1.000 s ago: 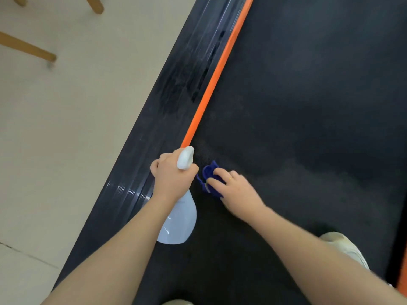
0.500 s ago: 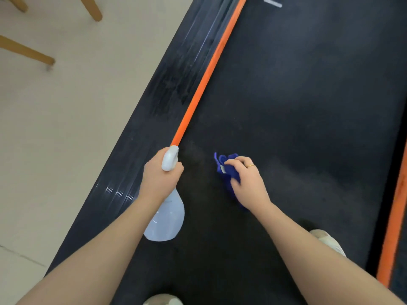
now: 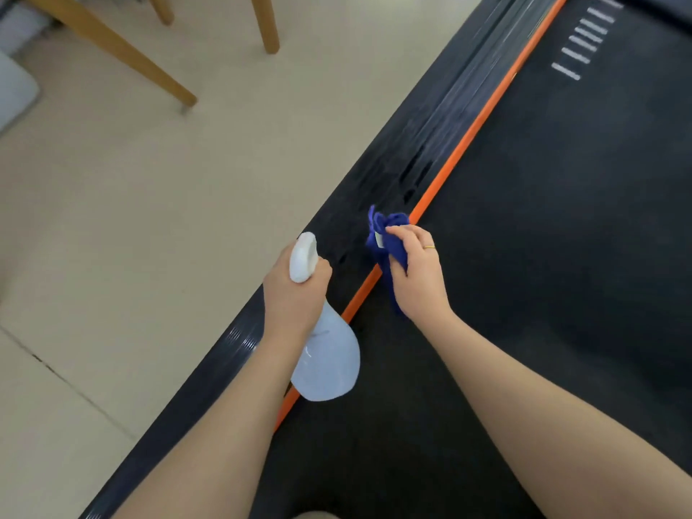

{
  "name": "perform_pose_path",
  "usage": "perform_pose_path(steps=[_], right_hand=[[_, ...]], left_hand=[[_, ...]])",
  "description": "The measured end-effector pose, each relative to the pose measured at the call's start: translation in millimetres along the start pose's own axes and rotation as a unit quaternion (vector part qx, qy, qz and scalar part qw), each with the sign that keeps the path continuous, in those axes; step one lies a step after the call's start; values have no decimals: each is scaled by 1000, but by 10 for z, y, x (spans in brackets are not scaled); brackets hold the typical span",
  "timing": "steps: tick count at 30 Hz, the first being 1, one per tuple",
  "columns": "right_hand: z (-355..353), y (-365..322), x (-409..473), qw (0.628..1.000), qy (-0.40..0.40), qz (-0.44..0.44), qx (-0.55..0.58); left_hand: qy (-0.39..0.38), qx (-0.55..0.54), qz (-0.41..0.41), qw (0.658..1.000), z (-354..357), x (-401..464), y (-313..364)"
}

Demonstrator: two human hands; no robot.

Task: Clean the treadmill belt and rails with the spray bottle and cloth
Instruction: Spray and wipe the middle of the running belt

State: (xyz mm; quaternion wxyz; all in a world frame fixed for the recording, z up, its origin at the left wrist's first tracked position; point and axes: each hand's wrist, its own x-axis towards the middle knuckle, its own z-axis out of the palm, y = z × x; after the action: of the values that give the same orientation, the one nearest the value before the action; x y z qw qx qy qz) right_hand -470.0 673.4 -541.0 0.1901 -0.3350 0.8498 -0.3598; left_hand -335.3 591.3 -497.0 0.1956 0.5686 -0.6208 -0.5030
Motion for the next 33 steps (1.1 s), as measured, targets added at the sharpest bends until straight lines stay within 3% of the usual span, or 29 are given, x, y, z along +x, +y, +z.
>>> perform_pose_path(steps=[3,6,10,14,17,20,25,30,33], right_hand=[[284,-105,145,988,-100,-103,-60],[567,0,88,926,-212,-250,-187],[475,198,389,876,-237,-344,-242],[254,251,957,894,-166,-286,-302],[51,273,1371,906,-168,-167,-349],[101,116,1346,923,-166,-108,-330],[567,-288,595,888,-262,-250,-283],[769,-323,72,889,-311,-274,-193],[621,-103,140,826,-337,-372,-256]], left_hand=[[-10,-7,-1,1000,-18,103,-7],[-7,-8,-8,1000,-3,215,-18],[7,9,-20,1000,60,311,-62],[47,-16,-69,996,73,395,-142],[51,-35,-88,994,54,402,-184],[58,-39,-109,992,15,394,-189],[93,-42,-140,985,-79,329,-252],[108,-58,-145,982,-216,260,-363],[110,-55,-136,983,-268,188,-455]])
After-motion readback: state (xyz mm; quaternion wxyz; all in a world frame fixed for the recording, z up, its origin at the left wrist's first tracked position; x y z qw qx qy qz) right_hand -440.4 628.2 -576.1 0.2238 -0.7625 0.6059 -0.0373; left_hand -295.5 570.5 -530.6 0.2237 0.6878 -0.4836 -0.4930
